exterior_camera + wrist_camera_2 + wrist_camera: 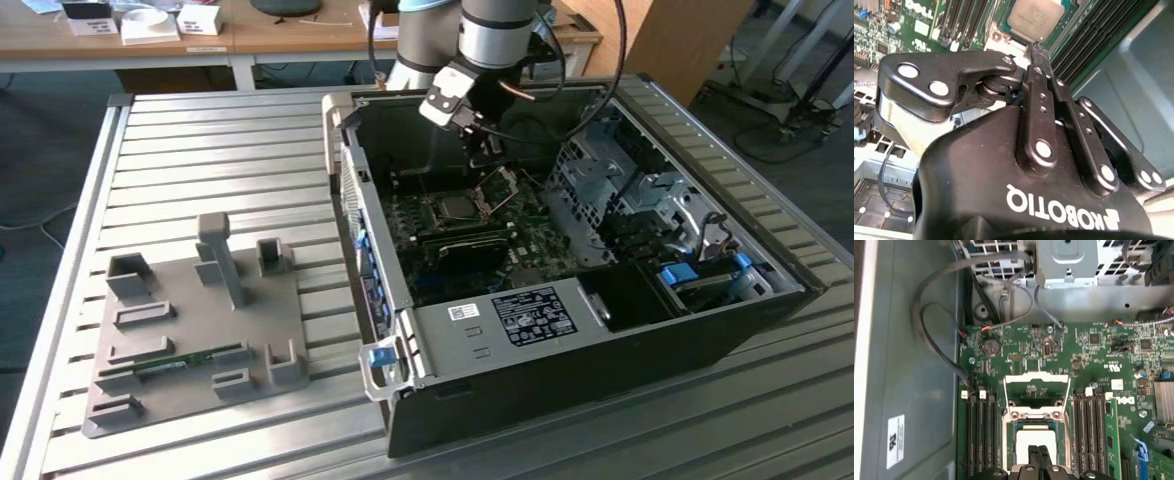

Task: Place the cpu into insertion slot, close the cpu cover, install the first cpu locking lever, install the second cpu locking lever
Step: 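Place the cpu into insertion slot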

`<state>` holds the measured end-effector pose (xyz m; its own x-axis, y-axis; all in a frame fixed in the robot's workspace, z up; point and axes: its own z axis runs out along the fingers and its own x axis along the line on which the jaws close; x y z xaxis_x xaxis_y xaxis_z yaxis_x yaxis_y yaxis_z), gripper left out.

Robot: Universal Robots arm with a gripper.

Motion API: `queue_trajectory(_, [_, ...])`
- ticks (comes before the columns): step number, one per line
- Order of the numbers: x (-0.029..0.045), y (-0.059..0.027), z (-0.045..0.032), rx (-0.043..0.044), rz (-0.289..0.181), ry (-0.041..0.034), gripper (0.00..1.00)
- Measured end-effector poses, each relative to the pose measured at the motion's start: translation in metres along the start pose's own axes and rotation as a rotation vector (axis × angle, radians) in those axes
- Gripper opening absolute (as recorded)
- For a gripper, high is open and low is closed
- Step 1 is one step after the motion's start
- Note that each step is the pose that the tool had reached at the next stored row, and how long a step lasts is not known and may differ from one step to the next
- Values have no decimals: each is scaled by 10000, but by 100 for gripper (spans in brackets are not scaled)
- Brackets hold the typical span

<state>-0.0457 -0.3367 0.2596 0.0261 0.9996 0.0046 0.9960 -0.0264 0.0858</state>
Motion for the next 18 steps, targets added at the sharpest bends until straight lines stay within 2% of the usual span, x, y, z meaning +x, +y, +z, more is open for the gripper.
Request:
queue_trajectory(8, [-18, -29, 66, 1, -7, -79, 11])
queue_trajectory(12, [-52, -43, 88, -1, -8, -94, 11])
queue_trajectory(18, [-58, -90, 163, 0, -12, -126, 11])
